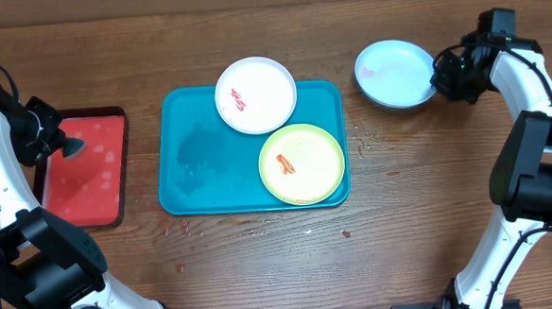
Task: Clean dirty plates on tray and stack at the side
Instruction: 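Lift the light blue plate with the right gripper and set it right of tray, then move the right gripper back and grip the white plate rim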
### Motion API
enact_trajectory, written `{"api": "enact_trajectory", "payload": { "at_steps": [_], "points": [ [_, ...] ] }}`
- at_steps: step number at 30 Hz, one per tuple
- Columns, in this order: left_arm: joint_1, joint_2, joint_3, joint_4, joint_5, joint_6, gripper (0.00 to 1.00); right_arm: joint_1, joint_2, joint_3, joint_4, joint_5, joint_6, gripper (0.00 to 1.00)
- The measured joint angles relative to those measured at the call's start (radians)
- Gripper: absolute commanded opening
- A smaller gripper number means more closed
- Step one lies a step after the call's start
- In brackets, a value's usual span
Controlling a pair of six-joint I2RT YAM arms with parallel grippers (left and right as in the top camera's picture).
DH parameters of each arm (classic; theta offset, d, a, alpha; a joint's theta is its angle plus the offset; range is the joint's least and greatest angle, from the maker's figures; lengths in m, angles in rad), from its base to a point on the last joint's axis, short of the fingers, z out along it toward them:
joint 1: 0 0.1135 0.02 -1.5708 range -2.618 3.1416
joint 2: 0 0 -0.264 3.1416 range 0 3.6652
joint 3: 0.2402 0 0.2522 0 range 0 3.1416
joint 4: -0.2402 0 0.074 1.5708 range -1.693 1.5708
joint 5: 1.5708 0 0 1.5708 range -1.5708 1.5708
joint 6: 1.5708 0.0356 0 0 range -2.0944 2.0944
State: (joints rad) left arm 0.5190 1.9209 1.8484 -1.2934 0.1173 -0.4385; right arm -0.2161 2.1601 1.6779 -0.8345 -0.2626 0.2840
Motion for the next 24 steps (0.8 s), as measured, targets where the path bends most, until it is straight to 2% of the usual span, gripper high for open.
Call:
{"api": "enact_trajectory", "payload": {
  "at_steps": [3, 5, 6, 10, 16, 20, 24],
  "points": [
    [-0.002, 0.0, 0.0, 0.0, 0.001, 0.0, 0.04, 0.004, 0.005, -0.003, 0.018, -0.004, 0.0, 0.07],
    [-0.003, 0.0, 0.0, 0.0, 0.002, 0.0, 0.04, 0.009, 0.005, -0.003, 0.023, -0.006, 0.003, 0.25],
    [-0.007, 0.0, 0.0, 0.001, 0.002, 0.001, 0.04, 0.011, 0.005, -0.003, 0.022, -0.01, 0.0, 0.29],
    [-0.009, 0.0, 0.0, 0.0, 0.003, 0.003, 0.04, 0.026, 0.005, -0.002, 0.0, -0.019, 0.0, 0.32],
    [-0.009, 0.0, 0.0, 0.001, 0.003, 0.003, 0.04, 0.034, 0.005, 0.085, -0.148, -0.024, -0.005, 0.35],
    [-0.009, 0.0, 0.0, 0.005, 0.003, 0.003, 0.04, 0.049, 0.0, 0.209, -0.184, -0.038, -0.027, 0.54],
    [-0.011, 0.0, 0.0, 0.007, 0.003, 0.003, 0.04, 0.105, -0.019, 0.253, -0.098, -0.063, -0.049, 0.62]
  ]
}}
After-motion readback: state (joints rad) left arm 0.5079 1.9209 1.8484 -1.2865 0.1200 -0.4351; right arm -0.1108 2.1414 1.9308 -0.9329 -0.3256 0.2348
